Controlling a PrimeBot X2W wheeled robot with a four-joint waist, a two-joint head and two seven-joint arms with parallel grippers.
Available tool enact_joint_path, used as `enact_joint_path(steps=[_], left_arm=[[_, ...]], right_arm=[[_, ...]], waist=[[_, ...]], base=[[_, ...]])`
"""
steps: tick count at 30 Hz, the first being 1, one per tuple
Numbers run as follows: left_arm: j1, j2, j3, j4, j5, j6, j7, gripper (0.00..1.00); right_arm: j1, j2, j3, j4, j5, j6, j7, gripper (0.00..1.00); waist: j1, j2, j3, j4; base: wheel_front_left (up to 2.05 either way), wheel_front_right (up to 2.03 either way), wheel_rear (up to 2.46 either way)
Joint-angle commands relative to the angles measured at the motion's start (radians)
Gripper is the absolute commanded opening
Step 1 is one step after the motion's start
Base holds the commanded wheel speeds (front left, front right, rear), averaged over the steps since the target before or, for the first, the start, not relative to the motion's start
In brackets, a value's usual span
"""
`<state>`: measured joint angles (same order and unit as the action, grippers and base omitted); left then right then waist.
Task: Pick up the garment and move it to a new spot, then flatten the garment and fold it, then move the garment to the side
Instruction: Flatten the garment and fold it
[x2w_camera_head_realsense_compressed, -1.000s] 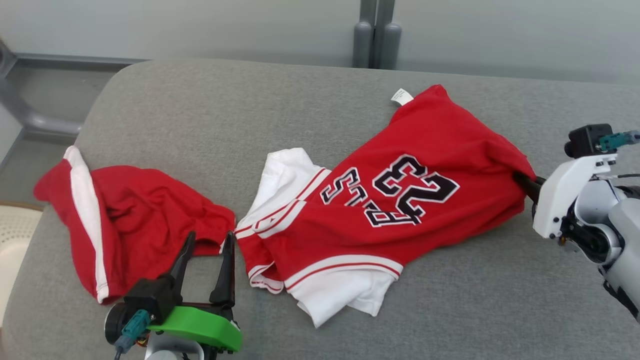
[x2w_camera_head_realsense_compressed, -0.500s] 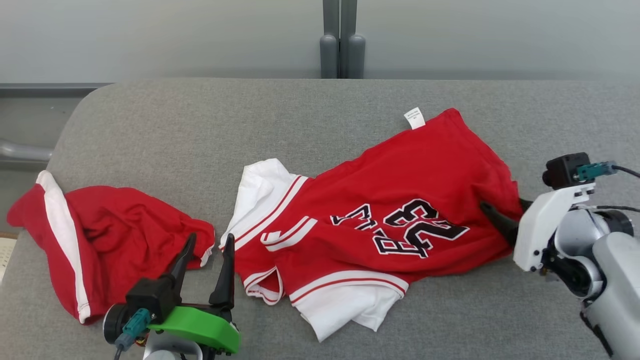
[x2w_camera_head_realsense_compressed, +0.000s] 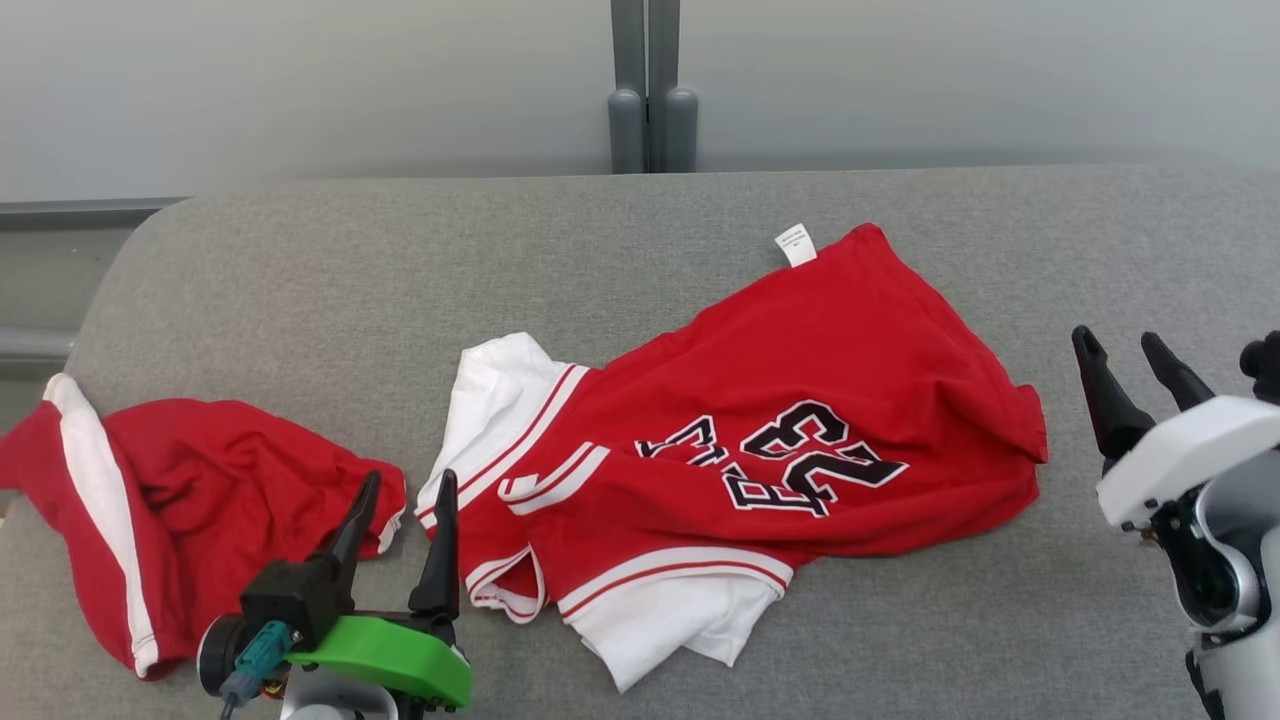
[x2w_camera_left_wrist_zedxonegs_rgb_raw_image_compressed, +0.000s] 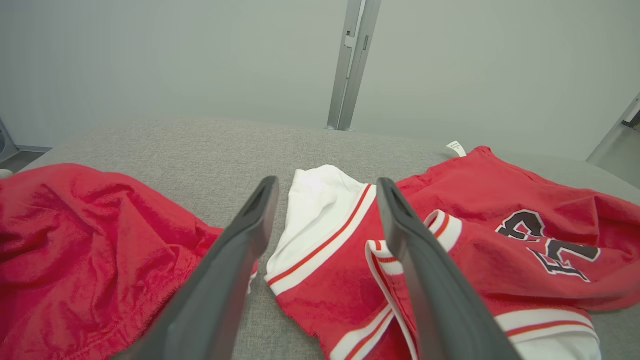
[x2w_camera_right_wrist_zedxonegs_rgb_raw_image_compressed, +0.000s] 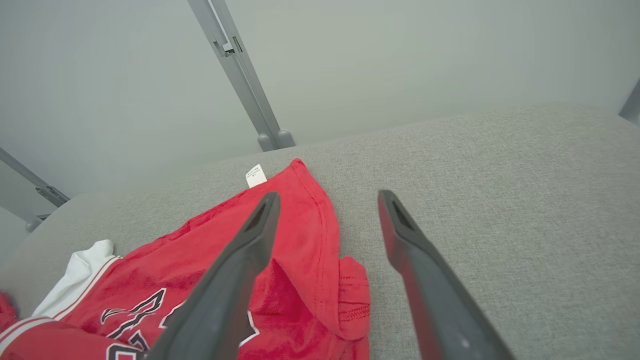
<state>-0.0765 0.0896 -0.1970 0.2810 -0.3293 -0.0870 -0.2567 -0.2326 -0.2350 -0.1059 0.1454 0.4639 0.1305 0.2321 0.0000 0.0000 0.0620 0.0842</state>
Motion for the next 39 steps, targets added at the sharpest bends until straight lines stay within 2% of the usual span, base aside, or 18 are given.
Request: enact_joint_path(steps=[1, 7, 11, 19, 28, 29, 30, 31, 36, 39], left_arm=[[0.008, 0.004, 0.001, -0.004, -0.007, 0.004, -0.004, 1.0], [0.009, 0.004, 0.0, -0.012, -0.009, 0.007, -0.006, 1.0], [-0.006, 0.004, -0.006, -0.011, -0.009, 0.002, -0.007, 1.0], [-0.028, 0.013, -0.014, -0.003, -0.008, -0.001, -0.007, 1.0], [-0.044, 0.011, -0.02, 0.004, -0.017, -0.003, -0.008, 1.0], [-0.047, 0.011, -0.02, 0.005, -0.018, -0.004, -0.008, 1.0], [-0.05, 0.011, -0.02, 0.005, -0.018, -0.004, -0.008, 1.0], [-0.052, 0.011, -0.02, 0.006, -0.019, -0.004, -0.008, 1.0], [-0.051, 0.012, -0.019, 0.01, -0.019, -0.004, -0.009, 1.0], [-0.046, 0.011, -0.017, 0.012, -0.017, -0.002, -0.009, 1.0]], right_arm=[[0.037, 0.005, -0.031, -0.01, -0.023, 0.0, -0.018, 1.0], [0.153, 0.06, -0.108, -0.008, -0.066, 0.0, -0.05, 1.0], [0.189, 0.066, -0.07, 0.035, -0.05, 0.0, -0.055, 1.0], [0.117, 0.037, 0.03, 0.151, -0.042, 0.0, -0.091, 1.0], [-0.035, 0.008, 0.065, 0.322, -0.095, 0.0, -0.142, 1.0], [-0.048, 0.007, 0.067, 0.337, -0.099, 0.0, -0.148, 0.49], [-0.063, 0.0, 0.067, 0.354, -0.104, 0.0, -0.156, 0.39], [-0.074, -0.007, 0.067, 0.369, -0.114, 0.0, -0.162, 0.0], [-0.124, -0.017, 0.081, 0.411, -0.107, 0.0, -0.184, 0.0], [-0.142, -0.044, 0.102, 0.387, -0.097, 0.0, -0.159, 0.0]], waist=[[0.0, 0.0, -0.007, -0.019], [0.0, 0.0, 0.003, -0.04], [0.0, 0.0, 0.018, -0.041], [0.0, 0.0, 0.038, -0.013], [0.0, 0.0, 0.073, 0.035], [0.0, 0.0, 0.076, 0.038], [0.0, 0.0, 0.079, 0.042], [0.0, 0.0, 0.081, 0.045], [0.0, 0.0, 0.083, 0.051], [0.0, 0.0, 0.081, 0.049]], base=[[0.0, 0.0, 0.0], [0.0, 0.0, 0.0], [0.0, 0.0, 0.0], [0.0, 0.0, 0.0], [0.0, 0.0, 0.0], [0.0, 0.0, 0.0], [0.0, 0.0, 0.0], [0.0, 0.0, 0.0], [0.0, 0.0, 0.0], [0.0, 0.0, 0.0]])
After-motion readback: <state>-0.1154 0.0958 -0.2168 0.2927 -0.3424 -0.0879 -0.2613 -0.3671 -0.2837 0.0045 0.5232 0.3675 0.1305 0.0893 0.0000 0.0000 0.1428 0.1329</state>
